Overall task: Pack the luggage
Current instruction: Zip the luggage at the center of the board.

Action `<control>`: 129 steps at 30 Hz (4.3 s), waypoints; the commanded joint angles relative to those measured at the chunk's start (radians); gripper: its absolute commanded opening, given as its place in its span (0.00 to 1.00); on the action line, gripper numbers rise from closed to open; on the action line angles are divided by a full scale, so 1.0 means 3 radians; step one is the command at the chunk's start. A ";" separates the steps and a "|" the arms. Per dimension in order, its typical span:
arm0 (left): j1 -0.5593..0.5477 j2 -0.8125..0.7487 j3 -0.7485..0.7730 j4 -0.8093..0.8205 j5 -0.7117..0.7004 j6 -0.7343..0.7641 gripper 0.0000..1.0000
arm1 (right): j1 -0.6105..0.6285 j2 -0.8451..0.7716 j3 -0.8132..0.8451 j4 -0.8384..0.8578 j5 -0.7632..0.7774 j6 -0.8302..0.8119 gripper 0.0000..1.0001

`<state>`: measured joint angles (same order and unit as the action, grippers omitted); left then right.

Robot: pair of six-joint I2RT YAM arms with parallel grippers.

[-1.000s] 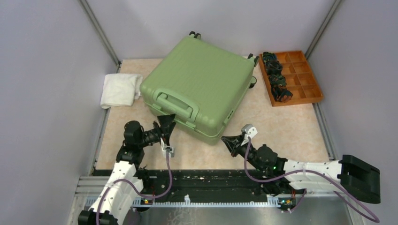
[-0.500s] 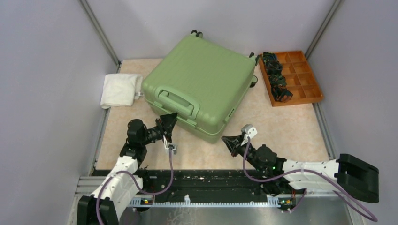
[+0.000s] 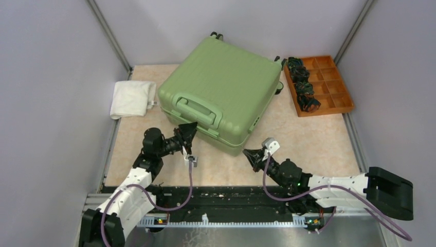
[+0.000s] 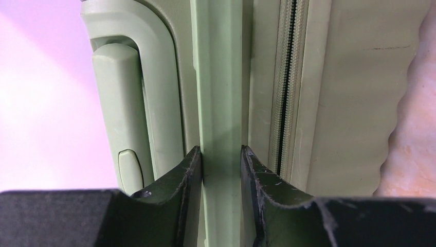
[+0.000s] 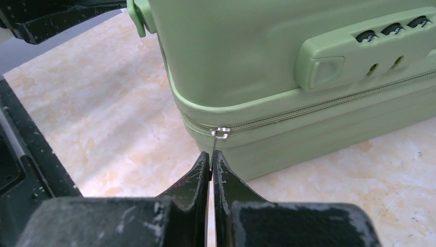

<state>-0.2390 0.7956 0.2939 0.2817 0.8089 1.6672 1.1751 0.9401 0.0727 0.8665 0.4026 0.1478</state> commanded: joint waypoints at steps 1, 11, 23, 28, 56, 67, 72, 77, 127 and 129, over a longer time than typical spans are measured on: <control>-0.0196 -0.0020 0.0460 0.0645 0.0037 0.0052 0.00 | 0.0276 0.0093 0.0090 0.0206 -0.0114 -0.0198 0.00; -0.0584 -0.0029 0.0653 0.0277 -0.0162 0.0247 0.00 | 0.0604 0.0456 0.0258 0.0696 0.0208 -0.0416 0.00; -0.1202 0.0124 0.1019 -0.0210 -0.0435 0.0144 0.00 | 0.0629 0.1705 0.0809 0.1849 0.0104 -0.0738 0.00; -0.1440 0.0298 0.1294 -0.0426 -0.0534 0.0001 0.00 | 0.0629 0.2198 0.0965 0.2403 0.0174 -0.0867 0.00; -0.1945 0.1903 0.3258 -0.0650 -0.1090 -0.2064 0.00 | 0.0472 0.3103 0.1661 0.2849 -0.0470 -0.0916 0.00; -0.1695 0.1202 0.2998 -0.1601 -0.1383 -0.2579 0.98 | 0.0484 0.2500 0.0768 0.2848 0.0431 -0.0564 0.57; -0.1071 0.1041 0.3100 -0.1799 -0.1056 -0.3205 0.97 | 0.0490 0.1769 0.0231 0.2748 0.1081 -0.0086 0.55; -0.0269 0.1132 0.3304 -0.1841 -0.0929 -0.3701 0.94 | 0.0420 0.0310 0.0335 0.0465 0.1815 0.0784 0.43; 0.0495 0.0903 0.1928 -0.2261 -0.0014 -0.2581 0.59 | -0.2606 0.3603 0.6011 -0.3489 -0.1847 0.0799 0.31; 0.0499 0.0887 0.2099 -0.2419 -0.0001 -0.2664 0.59 | -0.2813 0.3005 0.5310 -0.3103 -0.1476 0.0724 0.90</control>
<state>-0.0330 1.0496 0.8314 -0.4351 0.6548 0.9531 0.2710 2.1773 1.9247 -0.1307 -0.0486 0.4091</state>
